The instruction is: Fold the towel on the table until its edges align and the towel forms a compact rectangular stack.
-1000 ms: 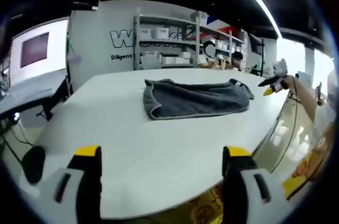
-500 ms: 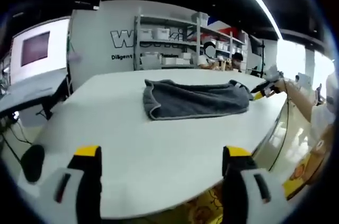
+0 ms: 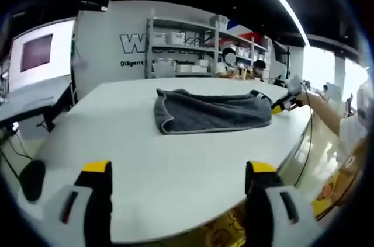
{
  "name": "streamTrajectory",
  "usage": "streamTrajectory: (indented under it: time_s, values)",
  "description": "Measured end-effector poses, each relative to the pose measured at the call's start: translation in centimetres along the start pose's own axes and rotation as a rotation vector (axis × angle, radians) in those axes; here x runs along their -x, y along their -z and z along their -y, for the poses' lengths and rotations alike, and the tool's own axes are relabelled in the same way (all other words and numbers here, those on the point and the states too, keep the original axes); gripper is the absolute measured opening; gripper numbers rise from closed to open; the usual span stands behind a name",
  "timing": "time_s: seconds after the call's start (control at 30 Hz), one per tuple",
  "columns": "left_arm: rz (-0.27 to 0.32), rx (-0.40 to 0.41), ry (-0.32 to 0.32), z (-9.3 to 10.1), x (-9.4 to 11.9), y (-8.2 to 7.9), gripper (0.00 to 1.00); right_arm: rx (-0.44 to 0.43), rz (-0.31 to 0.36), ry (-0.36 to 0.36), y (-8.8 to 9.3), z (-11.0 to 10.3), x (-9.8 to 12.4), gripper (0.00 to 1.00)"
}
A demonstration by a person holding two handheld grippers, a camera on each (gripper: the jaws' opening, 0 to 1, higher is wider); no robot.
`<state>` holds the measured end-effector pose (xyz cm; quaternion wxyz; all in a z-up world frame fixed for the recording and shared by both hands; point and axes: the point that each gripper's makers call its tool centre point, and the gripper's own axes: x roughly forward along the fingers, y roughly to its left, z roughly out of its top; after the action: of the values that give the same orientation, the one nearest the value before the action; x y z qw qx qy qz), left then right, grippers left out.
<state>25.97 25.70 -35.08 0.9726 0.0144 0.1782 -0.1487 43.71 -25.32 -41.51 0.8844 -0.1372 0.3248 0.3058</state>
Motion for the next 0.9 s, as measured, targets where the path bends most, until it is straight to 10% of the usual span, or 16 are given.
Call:
streamTrajectory:
  time_s: [0.33, 0.9]
  values:
    - [0.004, 0.01, 0.001, -0.1, -0.2, 0.1, 0.99, -0.019, 0.035, 0.033, -0.5, 0.9, 0.7, 0.06]
    - [0.009, 0.011, 0.013, 0.0, -0.4, 0.0, 0.99, 0.064, 0.144, 0.278, -2.6, 5.7, 9.3, 0.03]
